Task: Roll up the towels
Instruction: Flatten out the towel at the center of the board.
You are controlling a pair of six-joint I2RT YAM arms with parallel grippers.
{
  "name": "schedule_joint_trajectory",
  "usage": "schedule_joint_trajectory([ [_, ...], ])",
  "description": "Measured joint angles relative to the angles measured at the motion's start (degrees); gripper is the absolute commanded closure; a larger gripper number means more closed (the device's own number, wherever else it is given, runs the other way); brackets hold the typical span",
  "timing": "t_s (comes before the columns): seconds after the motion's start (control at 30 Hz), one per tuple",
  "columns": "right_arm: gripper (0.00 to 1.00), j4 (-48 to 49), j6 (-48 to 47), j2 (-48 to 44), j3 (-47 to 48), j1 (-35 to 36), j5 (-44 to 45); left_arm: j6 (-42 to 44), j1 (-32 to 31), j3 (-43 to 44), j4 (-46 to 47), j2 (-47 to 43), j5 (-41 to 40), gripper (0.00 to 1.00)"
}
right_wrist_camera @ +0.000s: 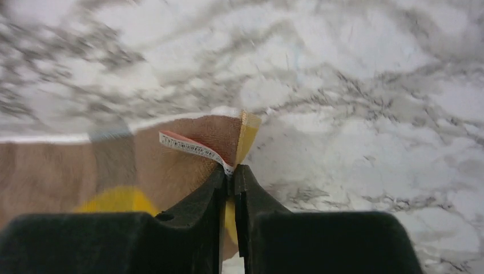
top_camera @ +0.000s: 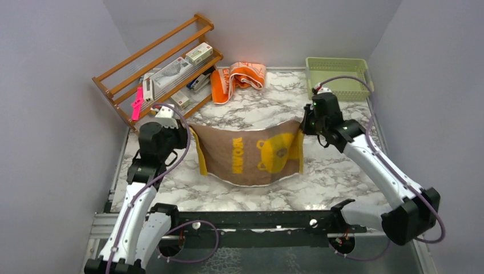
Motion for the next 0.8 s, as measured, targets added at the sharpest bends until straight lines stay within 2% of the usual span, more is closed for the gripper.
schedule_joint_trajectory([
  [0.03,0.49,0.42,0.79,2.01,-1.97,-0.46,0.11,-0.02,0.02,-2.4,0.57,2.23,-1.81,0.65],
  [0.07,0.38,0.76,1.66,4.26,-3.58,-1.18,0.11,-0.42,0.0,-4.26,1.03,4.28,-4.2,0.61],
  [0.13,0.28,1.36,2.38,9.29,-4.85,-3.5,0.15,-0.66,0.0,-5.66,1.53,8.2,-9.64,0.55],
  [0.2,0.26,2.27,2.67,14.08,-4.22,-5.42,0.2,0.17,0.0,-4.74,2.23,13.0,-16.13,0.54],
  [0.27,0.27,2.75,2.86,18.4,-2.4,-6.8,0.2,1.2,0.09,-2.43,2.27,16.31,-20.46,0.48],
  [0.4,0.38,5.51,2.25,19.28,-1.31,-7.08,-1.73,2.75,0.11,4.9,1.33,17.92,-22.49,0.44],
  [0.47,0.43,7.74,1.73,17.75,-1.66,-6.93,-4.63,2.73,0.11,8.74,0.72,17.46,-19.78,0.5],
  [0.6,0.43,11.61,1.53,12.9,-6.03,-5.11,-11.37,-0.57,0.17,11.74,0.63,16.28,-6.49,0.64],
  [0.7,0.43,13.49,2.69,11.28,-11.82,-3.3,-17.18,-4.92,0.04,7.76,0.87,16.13,0.85,0.75],
  [0.8,0.43,13.73,4.2,13.84,-17.22,-2.86,-20.37,-8.79,0.0,0.46,0.11,16.0,3.65,0.89],
])
